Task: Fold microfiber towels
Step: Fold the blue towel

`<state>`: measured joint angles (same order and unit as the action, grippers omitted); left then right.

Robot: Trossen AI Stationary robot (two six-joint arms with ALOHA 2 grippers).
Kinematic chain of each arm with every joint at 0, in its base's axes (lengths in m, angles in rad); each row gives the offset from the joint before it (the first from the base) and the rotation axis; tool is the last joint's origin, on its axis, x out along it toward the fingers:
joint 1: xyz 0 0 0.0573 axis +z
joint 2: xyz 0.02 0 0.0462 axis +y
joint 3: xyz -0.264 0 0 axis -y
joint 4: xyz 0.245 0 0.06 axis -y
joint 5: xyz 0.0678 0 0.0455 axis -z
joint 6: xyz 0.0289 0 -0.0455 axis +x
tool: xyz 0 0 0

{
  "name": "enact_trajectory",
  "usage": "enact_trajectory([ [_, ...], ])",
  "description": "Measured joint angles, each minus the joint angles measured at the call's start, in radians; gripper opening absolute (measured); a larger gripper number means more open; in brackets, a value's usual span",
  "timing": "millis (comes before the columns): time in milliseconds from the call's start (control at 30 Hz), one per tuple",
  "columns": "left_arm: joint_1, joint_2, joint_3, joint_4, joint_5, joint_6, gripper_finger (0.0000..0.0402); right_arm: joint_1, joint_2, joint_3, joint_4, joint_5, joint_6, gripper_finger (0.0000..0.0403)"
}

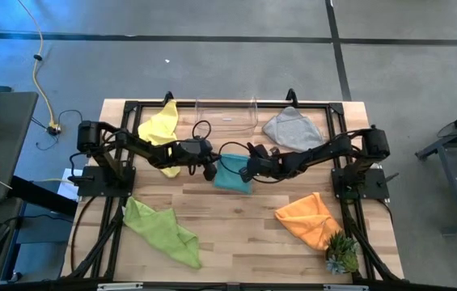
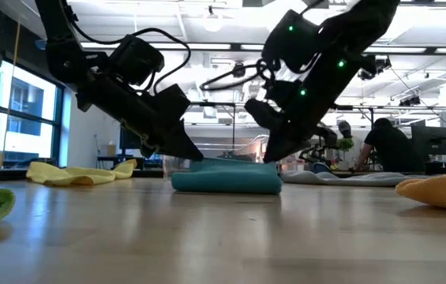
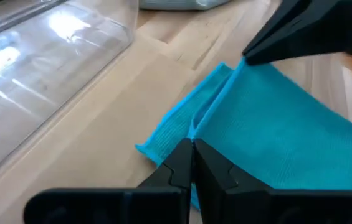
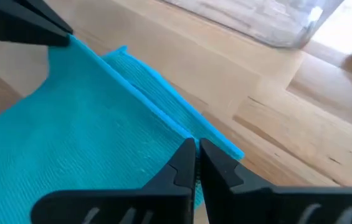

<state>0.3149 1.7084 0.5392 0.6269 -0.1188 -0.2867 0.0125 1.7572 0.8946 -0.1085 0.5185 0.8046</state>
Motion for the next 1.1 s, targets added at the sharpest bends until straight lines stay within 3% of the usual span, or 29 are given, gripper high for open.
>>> enact_trajectory([
  [233, 0.000, 0.006, 0.000, -0.009, -0.029, -0.010, 0.0006, -0.019, 0.057, 0.002, 0.020, -0.012, -0.001, 0.0000],
  [400, 0.003, 0.002, -0.001, -0.030, -0.020, 0.021, 0.0049, -0.020, 0.057, -0.002, 0.001, 0.032, 0.004, 0.0000],
  [567, 0.028, -0.036, -0.001, -0.079, 0.099, 0.036, 0.0115, -0.020, 0.056, -0.002, -0.011, 0.068, 0.030, 0.0000],
  [700, 0.012, -0.055, 0.000, -0.078, 0.284, 0.104, 0.0149, -0.020, 0.056, -0.002, 0.011, 0.089, 0.031, 0.0000],
  [833, -0.054, -0.039, 0.000, -0.072, 0.317, 0.174, 0.0146, -0.020, 0.056, -0.001, 0.022, 0.140, 0.028, 0.0000],
  [1100, -0.116, 0.012, 0.015, -0.045, 0.196, 0.212, 0.0090, -0.050, 0.056, -0.001, 0.036, 0.178, 0.051, 0.0000],
])
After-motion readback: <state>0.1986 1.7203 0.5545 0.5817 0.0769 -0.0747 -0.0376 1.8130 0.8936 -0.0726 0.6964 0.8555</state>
